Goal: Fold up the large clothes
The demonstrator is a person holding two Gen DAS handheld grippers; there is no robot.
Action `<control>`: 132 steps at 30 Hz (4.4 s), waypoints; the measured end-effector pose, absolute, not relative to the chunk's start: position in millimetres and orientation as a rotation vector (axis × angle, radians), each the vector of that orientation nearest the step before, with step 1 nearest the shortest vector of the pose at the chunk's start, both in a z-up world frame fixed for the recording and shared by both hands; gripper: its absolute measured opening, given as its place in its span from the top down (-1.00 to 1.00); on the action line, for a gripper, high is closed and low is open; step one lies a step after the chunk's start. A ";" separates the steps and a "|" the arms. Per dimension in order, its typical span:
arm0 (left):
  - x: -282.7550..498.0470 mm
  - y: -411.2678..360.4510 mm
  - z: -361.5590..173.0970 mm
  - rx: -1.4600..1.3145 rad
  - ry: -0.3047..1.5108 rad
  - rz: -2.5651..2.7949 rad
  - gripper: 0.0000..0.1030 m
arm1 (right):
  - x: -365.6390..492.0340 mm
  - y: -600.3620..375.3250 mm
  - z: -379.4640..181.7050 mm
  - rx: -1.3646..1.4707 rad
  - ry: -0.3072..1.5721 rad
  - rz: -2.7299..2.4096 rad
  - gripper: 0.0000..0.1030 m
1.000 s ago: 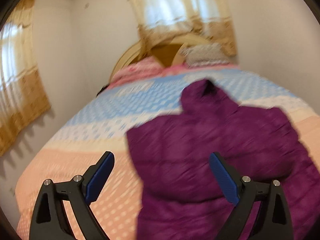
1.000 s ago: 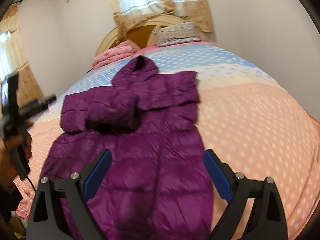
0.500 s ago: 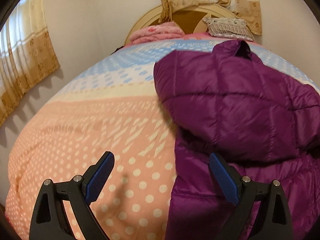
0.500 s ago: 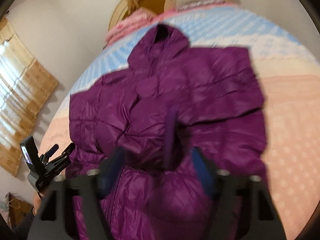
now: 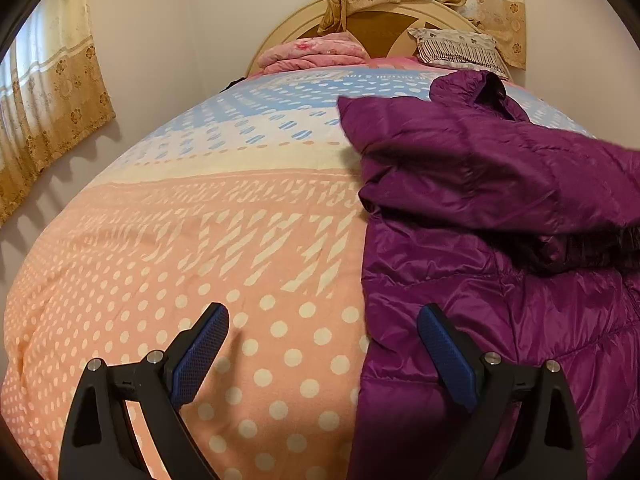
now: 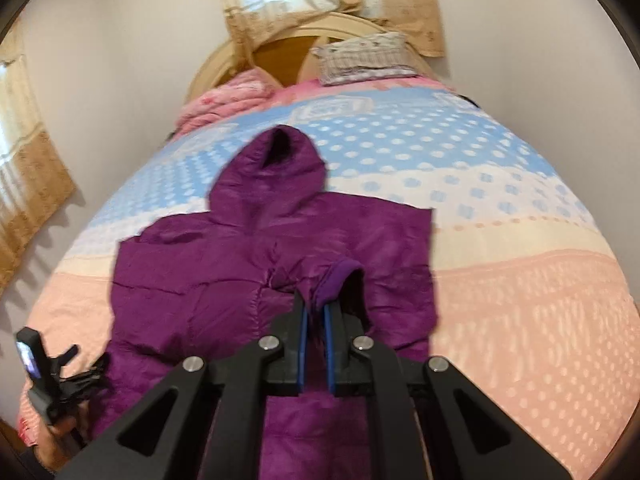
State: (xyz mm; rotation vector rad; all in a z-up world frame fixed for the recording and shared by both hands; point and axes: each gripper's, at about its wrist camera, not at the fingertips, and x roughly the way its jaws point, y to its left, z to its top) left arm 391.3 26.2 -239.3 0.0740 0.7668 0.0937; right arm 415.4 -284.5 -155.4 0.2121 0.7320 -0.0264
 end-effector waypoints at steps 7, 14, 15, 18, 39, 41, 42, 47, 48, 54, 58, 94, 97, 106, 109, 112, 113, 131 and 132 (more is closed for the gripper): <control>395.8 29.9 -232.5 0.077 0.793 0.070 -0.86 | 427.7 -315.0 -204.7 0.179 0.803 -0.197 0.64; 423.7 24.1 -163.8 0.056 0.677 0.049 -0.86 | 405.2 -313.8 -164.2 0.146 0.699 -0.269 -0.27; 431.2 18.9 -154.2 0.053 0.659 0.047 -0.86 | 402.8 -314.6 -154.9 0.160 0.671 -0.277 -0.17; 454.3 -3.6 -135.3 0.035 0.612 0.016 -0.86 | 410.4 -306.1 -143.8 0.205 0.642 -0.170 0.03; 549.4 -27.1 -243.2 -0.068 0.888 0.017 -0.97 | 471.1 -277.3 -236.1 0.191 0.803 -0.061 0.17; 549.2 -27.9 -245.5 -0.071 0.889 0.015 -0.97 | 473.2 -274.7 -237.4 0.174 0.807 -0.071 0.17; 549.0 -27.4 -245.4 -0.075 0.890 0.014 -0.98 | 473.4 -273.3 -237.9 0.165 0.809 -0.076 0.17; 550.7 -28.3 -246.4 -0.074 0.888 0.015 -0.97 | 473.9 -269.5 -238.9 0.138 0.812 -0.090 0.17; 550.8 -28.5 -246.4 -0.074 0.889 0.015 -0.98 | 474.4 -269.1 -239.1 0.136 0.811 -0.091 0.17; 550.4 -28.3 -246.6 -0.077 0.889 0.014 -0.98 | 475.2 -265.9 -239.8 0.111 0.813 -0.104 0.17; 550.9 -28.0 -246.7 -0.078 0.890 0.013 -0.98 | 475.5 -265.3 -240.3 0.109 0.813 -0.105 0.17; 608.9 -57.4 -241.8 0.042 0.884 0.000 -0.98 | 535.7 -322.2 -242.5 0.226 0.809 -0.221 0.13; 612.9 -59.7 -242.3 0.059 0.894 0.004 -0.98 | 535.4 -321.0 -242.3 0.219 0.813 -0.223 0.13; 607.7 -51.1 -191.9 0.080 0.883 -0.069 -0.97 | 541.1 -321.3 -219.3 0.234 0.851 -0.127 -0.22; 618.4 -61.6 -158.3 0.106 0.817 -0.145 -0.97 | 554.9 -324.9 -192.7 0.221 0.799 -0.114 -0.23; 644.9 -73.5 -148.8 0.132 0.811 -0.167 -0.97 | 586.8 -328.6 -177.6 0.222 0.787 -0.078 -0.23; 658.5 -77.7 -147.6 0.138 0.808 -0.168 -0.97 | 600.0 -330.5 -174.4 0.226 0.788 -0.070 -0.23; 825.1 -107.6 -202.4 -0.107 0.925 -0.205 -0.97 | 783.7 -312.0 -193.5 0.270 0.800 0.029 -0.38; 828.8 -107.1 -207.0 -0.123 0.936 -0.211 -0.97 | 787.7 -311.1 -197.0 0.282 0.808 0.040 -0.38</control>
